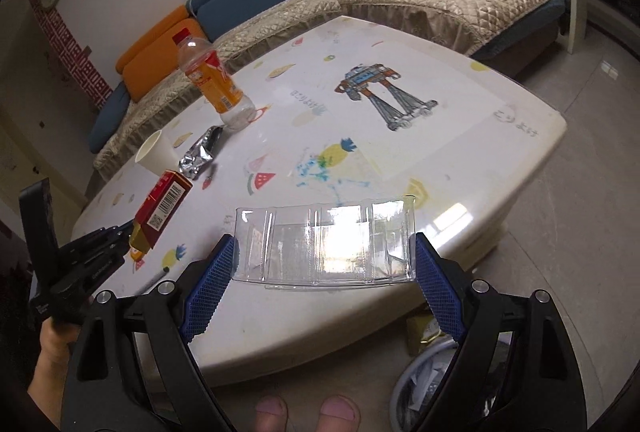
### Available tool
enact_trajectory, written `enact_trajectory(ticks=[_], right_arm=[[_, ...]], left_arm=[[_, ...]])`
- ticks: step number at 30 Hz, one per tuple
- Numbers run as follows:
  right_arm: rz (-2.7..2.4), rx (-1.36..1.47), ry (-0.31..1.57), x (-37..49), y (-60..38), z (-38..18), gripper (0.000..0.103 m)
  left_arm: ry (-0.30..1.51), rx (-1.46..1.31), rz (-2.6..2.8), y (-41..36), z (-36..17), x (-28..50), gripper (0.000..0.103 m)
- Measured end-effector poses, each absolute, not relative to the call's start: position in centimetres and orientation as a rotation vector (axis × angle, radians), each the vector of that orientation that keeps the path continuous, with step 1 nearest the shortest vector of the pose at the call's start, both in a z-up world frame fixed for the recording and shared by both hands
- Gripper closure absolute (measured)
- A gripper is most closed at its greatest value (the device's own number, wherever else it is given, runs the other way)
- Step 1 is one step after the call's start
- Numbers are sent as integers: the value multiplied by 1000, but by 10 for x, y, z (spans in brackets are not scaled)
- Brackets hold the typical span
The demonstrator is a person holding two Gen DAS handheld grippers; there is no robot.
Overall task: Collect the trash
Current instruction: 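Carry the red box and clear tray over the bin and open both grippers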
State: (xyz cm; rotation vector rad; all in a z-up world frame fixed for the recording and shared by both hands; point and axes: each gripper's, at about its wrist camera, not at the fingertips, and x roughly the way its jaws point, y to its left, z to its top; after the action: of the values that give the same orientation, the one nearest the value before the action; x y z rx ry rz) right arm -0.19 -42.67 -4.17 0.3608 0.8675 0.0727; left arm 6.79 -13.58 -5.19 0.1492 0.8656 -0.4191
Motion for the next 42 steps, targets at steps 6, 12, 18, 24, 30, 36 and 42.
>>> enact_trajectory(ticks=[6,12,18,24,30,36,42], right_arm=[[4,415,867,-64,-469,-49,17],[-70,471,880,-122,-508,-70,17],[-141,567,933,-169,-543,-115,17],[-187,677,998,-194,-565,-172,17],[-195,759,1047,-198,-571,-217,17],[-193,815,1098,-197,-572,-254,17],[-199,844,1129,-195,-576,-275,17]], left_arm=[[868,193,-526,-195,-49,17,102],[896,255,-648,-256,-64,-36,102],[952,302,-789,-305,-93,-83,102],[1038,403,-855,-344,-140,-112,102],[1128,500,-836,-363,-190,-114,102],[1205,547,-828,-372,-230,-114,102],[1247,582,-805,-378,-255,-110,102]])
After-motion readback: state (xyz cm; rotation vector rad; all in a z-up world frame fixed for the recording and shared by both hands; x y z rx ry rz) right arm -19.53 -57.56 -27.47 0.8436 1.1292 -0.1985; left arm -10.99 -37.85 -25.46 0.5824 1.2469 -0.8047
